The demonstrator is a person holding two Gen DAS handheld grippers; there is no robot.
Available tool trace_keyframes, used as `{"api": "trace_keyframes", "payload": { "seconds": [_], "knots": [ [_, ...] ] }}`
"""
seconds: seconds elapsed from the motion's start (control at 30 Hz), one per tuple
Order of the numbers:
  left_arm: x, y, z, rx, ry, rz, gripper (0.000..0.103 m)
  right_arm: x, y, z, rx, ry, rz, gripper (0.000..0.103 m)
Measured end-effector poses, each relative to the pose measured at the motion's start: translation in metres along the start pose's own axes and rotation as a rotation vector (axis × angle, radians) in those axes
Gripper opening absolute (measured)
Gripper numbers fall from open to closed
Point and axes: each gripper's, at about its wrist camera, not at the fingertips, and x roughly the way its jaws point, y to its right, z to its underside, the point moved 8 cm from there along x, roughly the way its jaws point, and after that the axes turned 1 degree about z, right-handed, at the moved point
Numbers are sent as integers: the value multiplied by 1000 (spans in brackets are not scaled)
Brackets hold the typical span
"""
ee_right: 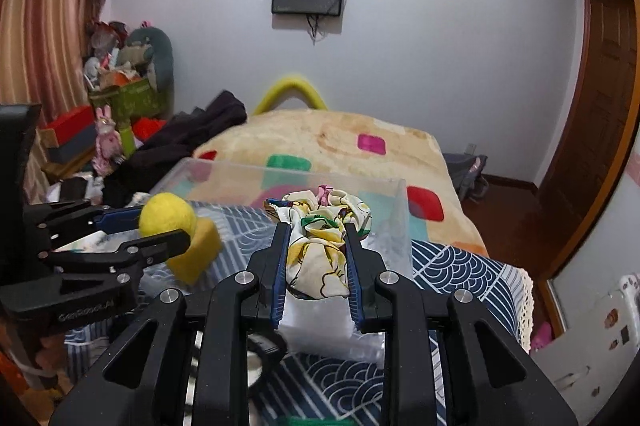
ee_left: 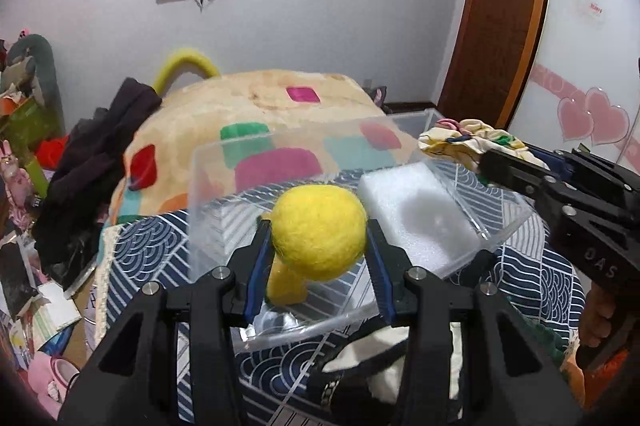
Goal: Organize soft objects
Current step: 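Drop the ball into the box with the left tool while the right tool places the scrunchie on the foam, then grasp the black chain-strap bag with the left tool while the right tool grasps the green knit glove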
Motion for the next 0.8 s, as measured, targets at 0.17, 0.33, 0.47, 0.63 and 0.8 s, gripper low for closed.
{"api": "trace_keyframes", "payload": {
  "seconds": [0.17, 0.33, 0.47, 0.63, 0.8],
  "knots": [
    [20, 4, 3, 12, -45, 23, 44, 20, 5, 14, -7, -66, 24, 23],
    [31, 3, 7, 23, -69, 0, 44, 31, 10, 27, -8, -128, 21, 24],
    [32, 4, 8, 29, -72, -15, 45, 26, 11, 27, 0, -139, 8, 31],
    [21, 5, 6, 40, -53, -45, 64, 16, 14, 21, 2, -119, 4, 48],
    [-1, 7, -1, 52, -9, -65, 75, 5, 15, 12, 10, -84, 2, 51]
  ]
}}
